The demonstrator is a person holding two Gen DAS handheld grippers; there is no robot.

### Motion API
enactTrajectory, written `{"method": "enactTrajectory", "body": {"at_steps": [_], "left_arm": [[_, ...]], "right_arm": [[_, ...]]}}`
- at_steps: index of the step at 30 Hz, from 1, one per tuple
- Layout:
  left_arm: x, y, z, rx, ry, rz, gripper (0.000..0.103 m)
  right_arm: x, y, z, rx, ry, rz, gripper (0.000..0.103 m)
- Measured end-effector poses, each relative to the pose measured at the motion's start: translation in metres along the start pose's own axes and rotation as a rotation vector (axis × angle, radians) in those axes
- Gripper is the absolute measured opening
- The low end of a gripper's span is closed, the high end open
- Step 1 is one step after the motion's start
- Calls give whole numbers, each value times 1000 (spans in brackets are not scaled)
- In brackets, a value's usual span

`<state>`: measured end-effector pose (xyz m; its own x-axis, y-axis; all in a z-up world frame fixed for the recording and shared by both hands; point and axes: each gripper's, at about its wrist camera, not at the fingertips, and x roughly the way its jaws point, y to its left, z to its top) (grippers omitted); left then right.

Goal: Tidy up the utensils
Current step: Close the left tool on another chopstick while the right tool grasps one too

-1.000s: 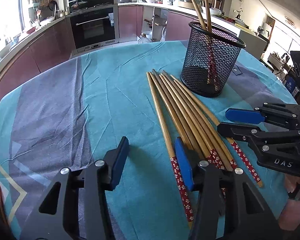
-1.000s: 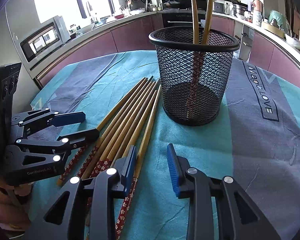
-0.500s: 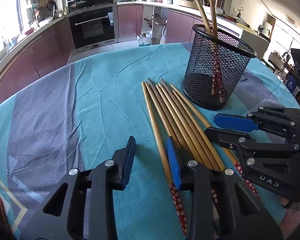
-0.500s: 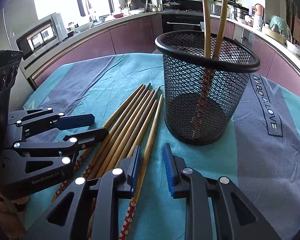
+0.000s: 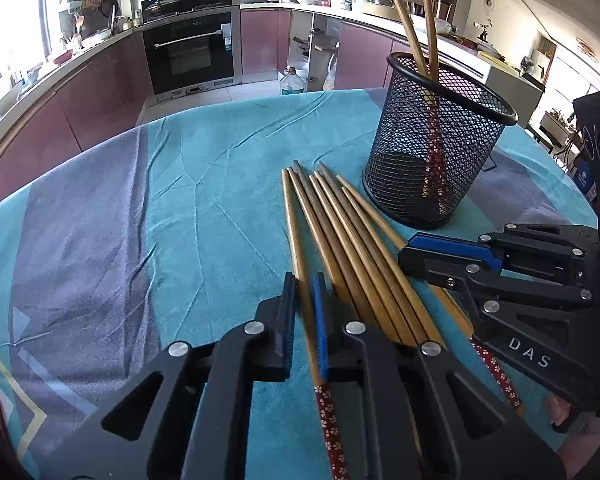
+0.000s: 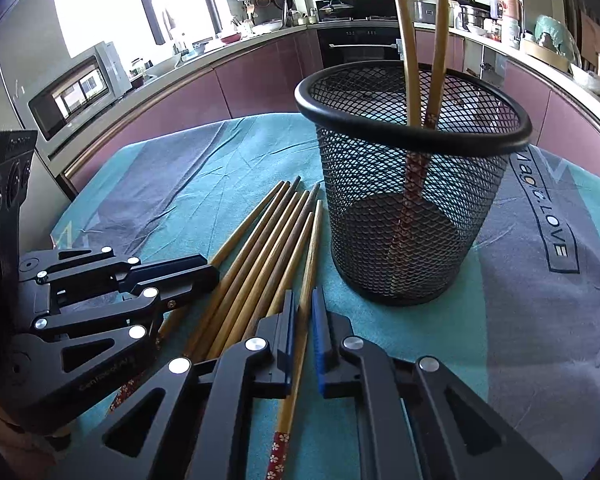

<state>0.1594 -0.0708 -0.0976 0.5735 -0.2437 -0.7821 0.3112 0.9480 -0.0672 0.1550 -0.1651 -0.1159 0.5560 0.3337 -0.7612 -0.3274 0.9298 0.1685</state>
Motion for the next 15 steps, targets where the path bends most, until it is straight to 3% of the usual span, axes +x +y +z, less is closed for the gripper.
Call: {"method": "enactTrajectory", "body": {"at_steps": [15], "left_arm": [[-17, 8, -12, -27, -13, -32, 7]], "right_arm": [[-18, -5, -8, 1, -3, 56, 5]]}}
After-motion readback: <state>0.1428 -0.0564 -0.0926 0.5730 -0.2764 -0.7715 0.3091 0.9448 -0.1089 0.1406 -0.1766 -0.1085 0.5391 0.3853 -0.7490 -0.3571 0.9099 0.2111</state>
